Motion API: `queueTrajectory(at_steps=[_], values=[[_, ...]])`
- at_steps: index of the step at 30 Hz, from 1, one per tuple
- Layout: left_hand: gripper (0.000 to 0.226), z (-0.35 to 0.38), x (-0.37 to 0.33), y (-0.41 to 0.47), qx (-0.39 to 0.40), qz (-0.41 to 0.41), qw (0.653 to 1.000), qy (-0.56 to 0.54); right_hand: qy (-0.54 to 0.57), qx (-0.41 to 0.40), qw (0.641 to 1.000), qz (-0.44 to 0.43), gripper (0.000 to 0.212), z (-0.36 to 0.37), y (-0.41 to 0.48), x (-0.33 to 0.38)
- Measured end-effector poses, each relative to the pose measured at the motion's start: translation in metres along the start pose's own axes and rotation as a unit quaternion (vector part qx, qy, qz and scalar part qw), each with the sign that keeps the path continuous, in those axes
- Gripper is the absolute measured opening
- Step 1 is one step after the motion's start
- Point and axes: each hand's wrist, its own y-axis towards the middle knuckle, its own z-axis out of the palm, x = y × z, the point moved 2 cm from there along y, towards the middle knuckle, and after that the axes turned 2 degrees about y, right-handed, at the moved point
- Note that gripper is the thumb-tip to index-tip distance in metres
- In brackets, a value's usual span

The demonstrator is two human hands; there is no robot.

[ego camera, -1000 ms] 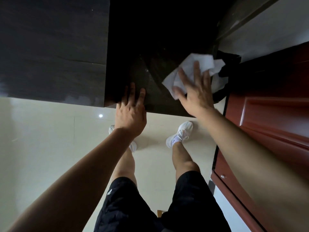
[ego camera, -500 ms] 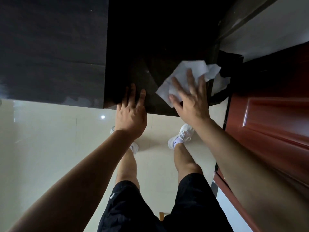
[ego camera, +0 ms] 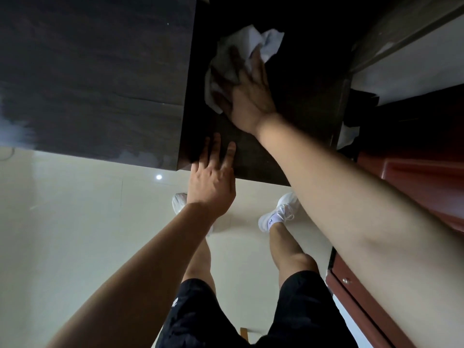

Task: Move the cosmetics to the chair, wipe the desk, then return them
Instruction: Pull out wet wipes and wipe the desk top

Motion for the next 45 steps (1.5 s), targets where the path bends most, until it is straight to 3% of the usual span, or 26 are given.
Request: queueTrajectory(at_steps=[3, 7, 12, 16, 19, 24, 29, 40, 45], values=[[0.062, -0.001, 0.001, -0.001, 0.001, 0.005, 1.000, -0.003, 0.025, -0.005, 0.999, -0.031, 0.057, 0.010, -0.045, -0.019], [0.063, -0.002, 0.001, -0.002, 0.012, 0.008, 1.000, -0.003, 0.035, 0.004, 0.999, 0.009, 0.060, 0.015, -0.087, -0.052], [0.062, 0.000, 0.002, -0.002, 0.014, 0.010, 1.000, 0.010, 0.060, 0.002, 0.994, 0.090, 0.060, -0.004, -0.030, -0.040], [0.060, 0.001, 0.003, -0.001, 0.007, 0.009, 1.000, 0.011, 0.029, 0.010, 0.998, 0.062, 0.060, -0.010, -0.001, -0.011], [0.061, 0.000, 0.002, -0.001, -0.003, 0.012, 1.000, 0.014, 0.033, -0.012, 0.999, 0.038, 0.061, 0.004, -0.039, -0.025], [0.060, -0.001, 0.003, -0.001, 0.019, 0.011, 1.000, 0.018, 0.066, -0.038, 0.984, 0.161, 0.064, 0.037, -0.144, -0.082], [0.060, -0.003, 0.002, -0.001, 0.027, 0.013, 0.999, 0.021, 0.097, -0.022, 0.977, 0.186, 0.061, 0.054, -0.192, -0.076], [0.058, -0.003, -0.001, 0.000, -0.004, 0.012, 0.999, 0.036, 0.078, 0.016, 0.989, 0.127, 0.066, -0.001, -0.034, -0.049], [0.054, -0.002, -0.012, -0.016, -0.046, -0.037, 0.998, 0.024, 0.037, 0.015, 0.999, 0.001, 0.059, 0.017, -0.087, -0.029]])
